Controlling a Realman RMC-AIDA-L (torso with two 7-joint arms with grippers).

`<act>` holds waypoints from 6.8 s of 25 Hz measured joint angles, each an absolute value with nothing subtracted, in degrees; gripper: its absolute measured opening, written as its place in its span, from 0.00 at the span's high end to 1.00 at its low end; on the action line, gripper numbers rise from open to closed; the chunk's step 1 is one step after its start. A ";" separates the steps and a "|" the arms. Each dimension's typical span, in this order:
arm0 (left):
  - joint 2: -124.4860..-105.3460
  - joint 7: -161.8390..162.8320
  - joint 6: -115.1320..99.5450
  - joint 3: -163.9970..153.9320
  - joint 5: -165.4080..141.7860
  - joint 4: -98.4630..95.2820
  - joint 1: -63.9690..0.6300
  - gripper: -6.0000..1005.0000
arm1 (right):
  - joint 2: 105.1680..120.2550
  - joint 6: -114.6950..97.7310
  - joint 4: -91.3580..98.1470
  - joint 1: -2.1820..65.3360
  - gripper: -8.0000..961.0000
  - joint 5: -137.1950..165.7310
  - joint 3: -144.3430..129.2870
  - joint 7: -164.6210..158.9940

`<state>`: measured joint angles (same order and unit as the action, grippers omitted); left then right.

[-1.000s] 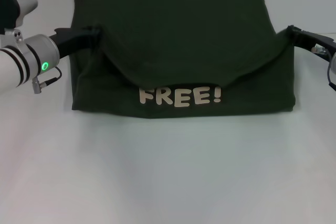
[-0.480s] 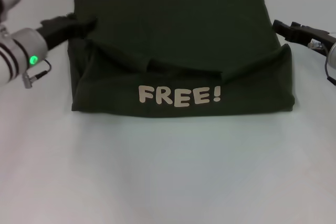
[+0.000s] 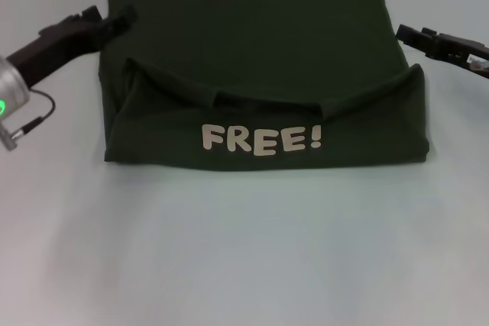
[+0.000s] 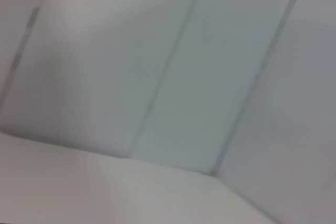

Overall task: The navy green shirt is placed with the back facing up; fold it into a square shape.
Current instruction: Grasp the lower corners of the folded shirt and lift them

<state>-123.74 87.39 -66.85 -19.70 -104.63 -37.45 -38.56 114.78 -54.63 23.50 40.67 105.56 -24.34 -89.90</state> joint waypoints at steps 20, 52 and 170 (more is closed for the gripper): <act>-124.09 85.77 -79.92 -19.69 -113.33 -40.22 -26.62 0.17 | 113.55 -72.45 30.96 30.40 0.39 107.05 -35.31 -102.18; -124.23 77.20 -55.05 -31.23 -121.20 -36.18 -30.01 0.18 | 114.71 -69.17 30.23 30.85 0.39 106.60 -32.54 -105.99; -124.04 88.99 -65.01 -34.73 -124.60 -42.11 -28.46 0.96 | 114.42 -60.63 29.44 31.62 0.96 121.80 -31.12 -113.41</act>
<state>-124.04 88.99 -65.01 -34.73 -124.60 -42.11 -28.46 114.42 -60.63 29.44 31.62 121.80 -31.12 -113.42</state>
